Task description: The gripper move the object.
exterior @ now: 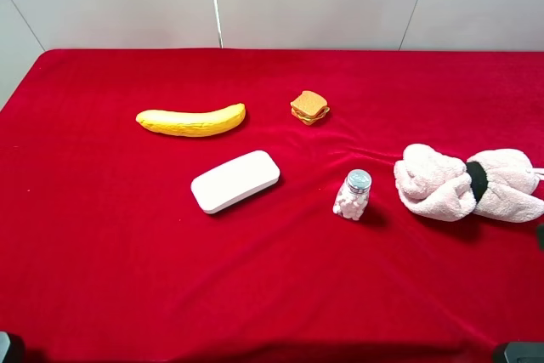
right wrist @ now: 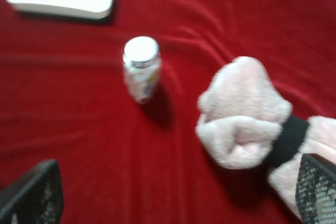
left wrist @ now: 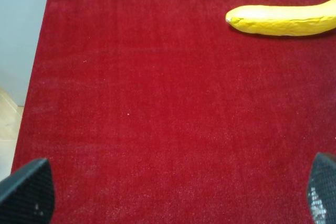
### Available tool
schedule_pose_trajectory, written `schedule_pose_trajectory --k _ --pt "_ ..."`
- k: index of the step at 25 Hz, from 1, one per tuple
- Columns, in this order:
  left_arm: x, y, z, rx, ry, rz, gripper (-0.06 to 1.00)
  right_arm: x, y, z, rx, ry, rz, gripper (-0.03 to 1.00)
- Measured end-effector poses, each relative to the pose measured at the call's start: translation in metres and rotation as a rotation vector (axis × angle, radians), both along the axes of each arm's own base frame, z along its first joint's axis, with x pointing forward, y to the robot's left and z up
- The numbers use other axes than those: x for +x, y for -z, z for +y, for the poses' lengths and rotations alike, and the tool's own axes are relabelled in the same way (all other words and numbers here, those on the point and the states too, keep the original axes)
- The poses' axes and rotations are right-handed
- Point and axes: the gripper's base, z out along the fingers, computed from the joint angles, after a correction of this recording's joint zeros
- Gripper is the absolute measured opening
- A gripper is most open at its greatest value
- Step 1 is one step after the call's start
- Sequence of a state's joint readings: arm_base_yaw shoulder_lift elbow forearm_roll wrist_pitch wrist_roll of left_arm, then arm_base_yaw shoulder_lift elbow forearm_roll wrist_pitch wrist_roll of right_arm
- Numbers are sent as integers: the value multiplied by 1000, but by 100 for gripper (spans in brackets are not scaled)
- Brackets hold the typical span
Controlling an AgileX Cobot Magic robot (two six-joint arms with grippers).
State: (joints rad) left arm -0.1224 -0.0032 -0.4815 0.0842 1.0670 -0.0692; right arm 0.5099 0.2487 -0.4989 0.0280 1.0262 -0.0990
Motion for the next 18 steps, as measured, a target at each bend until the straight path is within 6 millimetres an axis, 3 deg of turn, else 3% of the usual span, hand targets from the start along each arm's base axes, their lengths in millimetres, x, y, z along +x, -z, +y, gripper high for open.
schedule_pose_trajectory --k 18 --pt "0 0 0 0 0 0 95 0 -1 -15 12 453 -38 67"
